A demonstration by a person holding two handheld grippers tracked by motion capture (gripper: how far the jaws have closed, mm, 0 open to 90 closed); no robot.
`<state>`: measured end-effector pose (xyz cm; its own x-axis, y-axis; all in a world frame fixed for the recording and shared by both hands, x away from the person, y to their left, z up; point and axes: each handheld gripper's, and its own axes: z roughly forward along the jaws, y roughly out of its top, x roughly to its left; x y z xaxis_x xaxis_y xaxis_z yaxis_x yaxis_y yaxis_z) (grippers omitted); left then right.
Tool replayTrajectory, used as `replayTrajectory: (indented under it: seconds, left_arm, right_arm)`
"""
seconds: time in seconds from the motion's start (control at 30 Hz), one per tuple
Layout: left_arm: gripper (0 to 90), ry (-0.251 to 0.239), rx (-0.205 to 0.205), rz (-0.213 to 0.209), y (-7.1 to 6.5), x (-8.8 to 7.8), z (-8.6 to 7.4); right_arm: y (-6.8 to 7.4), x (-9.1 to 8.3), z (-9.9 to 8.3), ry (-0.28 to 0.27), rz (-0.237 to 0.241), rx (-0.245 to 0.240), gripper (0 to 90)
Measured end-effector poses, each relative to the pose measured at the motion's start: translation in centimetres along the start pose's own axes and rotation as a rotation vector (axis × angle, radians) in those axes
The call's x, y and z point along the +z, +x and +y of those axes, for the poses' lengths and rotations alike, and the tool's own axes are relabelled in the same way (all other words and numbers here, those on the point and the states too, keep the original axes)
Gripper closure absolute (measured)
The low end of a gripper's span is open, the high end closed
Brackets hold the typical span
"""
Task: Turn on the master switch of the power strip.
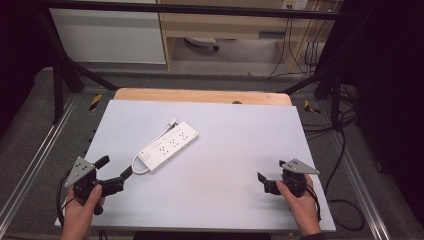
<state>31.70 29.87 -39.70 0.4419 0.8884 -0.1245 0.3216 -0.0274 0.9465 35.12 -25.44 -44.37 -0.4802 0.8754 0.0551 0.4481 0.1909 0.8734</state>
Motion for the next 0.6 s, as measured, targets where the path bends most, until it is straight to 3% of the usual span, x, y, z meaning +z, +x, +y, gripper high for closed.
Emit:
replayTrajectory:
  seconds: [0.6]
  left_arm:
    - [6.5,0.009,0.027,-0.008,-0.1,1.0,2.1]
  right_arm:
    - [0.0,-0.1,0.0,0.004,-0.001,0.001,4.3]
